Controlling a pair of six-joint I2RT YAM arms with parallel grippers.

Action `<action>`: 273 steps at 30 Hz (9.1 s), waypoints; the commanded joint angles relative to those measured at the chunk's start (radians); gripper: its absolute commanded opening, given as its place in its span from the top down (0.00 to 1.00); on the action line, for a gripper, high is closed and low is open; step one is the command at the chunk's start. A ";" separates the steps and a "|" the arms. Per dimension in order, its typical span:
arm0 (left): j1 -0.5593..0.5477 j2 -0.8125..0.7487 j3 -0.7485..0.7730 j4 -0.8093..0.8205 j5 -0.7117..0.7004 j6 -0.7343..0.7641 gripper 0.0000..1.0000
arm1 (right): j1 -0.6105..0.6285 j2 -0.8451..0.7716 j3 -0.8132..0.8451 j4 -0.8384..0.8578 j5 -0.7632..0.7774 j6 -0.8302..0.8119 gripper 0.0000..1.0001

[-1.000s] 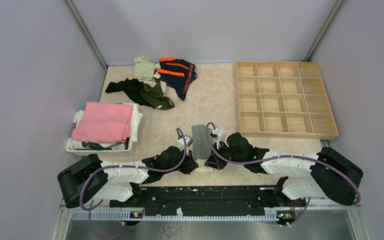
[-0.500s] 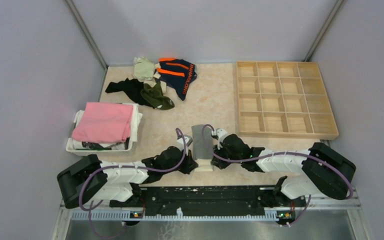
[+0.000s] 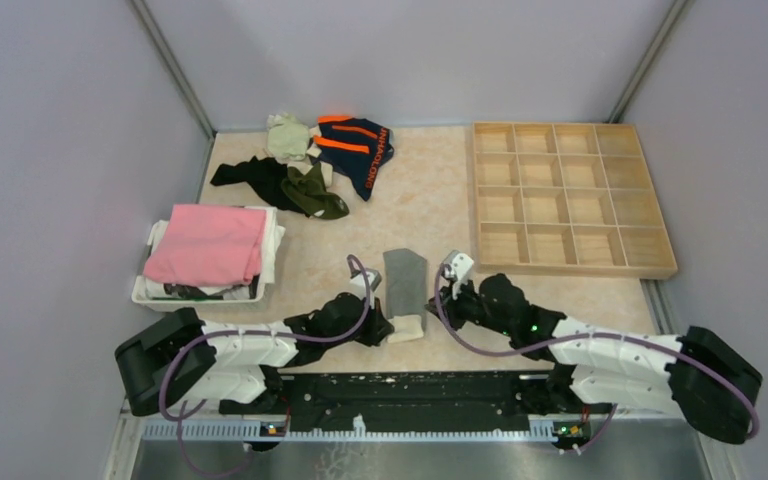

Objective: Roll the underwear
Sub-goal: Roll the underwear to the center of the board.

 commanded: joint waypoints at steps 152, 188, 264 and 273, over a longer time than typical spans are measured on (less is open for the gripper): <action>-0.004 -0.356 -0.041 -0.143 0.254 0.152 1.00 | 0.021 0.533 0.221 -0.084 -0.420 0.116 1.00; -0.021 -0.128 -0.083 -0.051 0.139 0.068 1.00 | 0.015 0.372 0.204 -0.189 -0.224 0.159 0.81; 0.065 0.026 0.006 -0.127 0.111 0.057 1.00 | 0.649 0.439 0.034 0.171 0.653 -0.774 1.00; 0.077 -0.203 0.092 -0.248 0.142 0.107 1.00 | 0.590 0.266 0.083 0.023 0.414 -0.546 1.00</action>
